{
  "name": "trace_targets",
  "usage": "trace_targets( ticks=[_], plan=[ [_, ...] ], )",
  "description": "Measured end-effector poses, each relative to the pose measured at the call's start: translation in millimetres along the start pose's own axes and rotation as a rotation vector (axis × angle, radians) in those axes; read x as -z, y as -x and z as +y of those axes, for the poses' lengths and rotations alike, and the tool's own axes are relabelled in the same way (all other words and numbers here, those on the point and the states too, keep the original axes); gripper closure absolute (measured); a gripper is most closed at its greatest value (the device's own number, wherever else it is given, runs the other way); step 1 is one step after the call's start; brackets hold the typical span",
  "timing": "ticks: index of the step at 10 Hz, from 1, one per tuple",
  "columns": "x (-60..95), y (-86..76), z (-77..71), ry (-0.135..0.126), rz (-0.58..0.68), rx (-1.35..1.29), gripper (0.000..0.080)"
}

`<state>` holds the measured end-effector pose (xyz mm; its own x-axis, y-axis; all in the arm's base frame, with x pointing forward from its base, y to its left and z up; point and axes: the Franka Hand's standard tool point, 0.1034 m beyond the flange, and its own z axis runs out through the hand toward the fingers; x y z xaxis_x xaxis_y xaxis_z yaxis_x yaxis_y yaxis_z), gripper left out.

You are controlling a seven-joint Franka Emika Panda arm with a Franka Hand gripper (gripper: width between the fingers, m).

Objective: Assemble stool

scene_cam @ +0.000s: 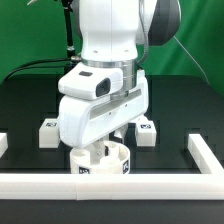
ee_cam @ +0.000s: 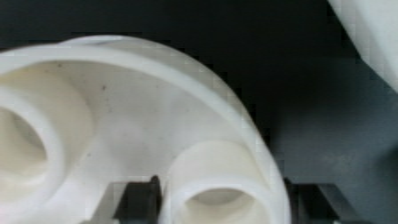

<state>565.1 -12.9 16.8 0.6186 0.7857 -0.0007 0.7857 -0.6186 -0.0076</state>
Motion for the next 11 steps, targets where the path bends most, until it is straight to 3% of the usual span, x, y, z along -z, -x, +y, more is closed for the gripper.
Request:
trace_targets(
  ticks=[3, 5, 8, 9, 11],
  plan=[
    [0.1, -3.0, -1.5, 0.000, 0.001, 0.004, 0.0482],
    [2.9, -39.2, -10.8, 0.004, 0.027, 0.050, 0.0482],
    [7.8, -74.2, -31.5, -0.007, 0.046, 0.090, 0.0482],
    [1.0, -69.0, -35.8, 0.004, 0.058, 0.089, 0.0482],
    [1.8, -68.0, -34.7, 0.003, 0.057, 0.087, 0.0482]
  ],
)
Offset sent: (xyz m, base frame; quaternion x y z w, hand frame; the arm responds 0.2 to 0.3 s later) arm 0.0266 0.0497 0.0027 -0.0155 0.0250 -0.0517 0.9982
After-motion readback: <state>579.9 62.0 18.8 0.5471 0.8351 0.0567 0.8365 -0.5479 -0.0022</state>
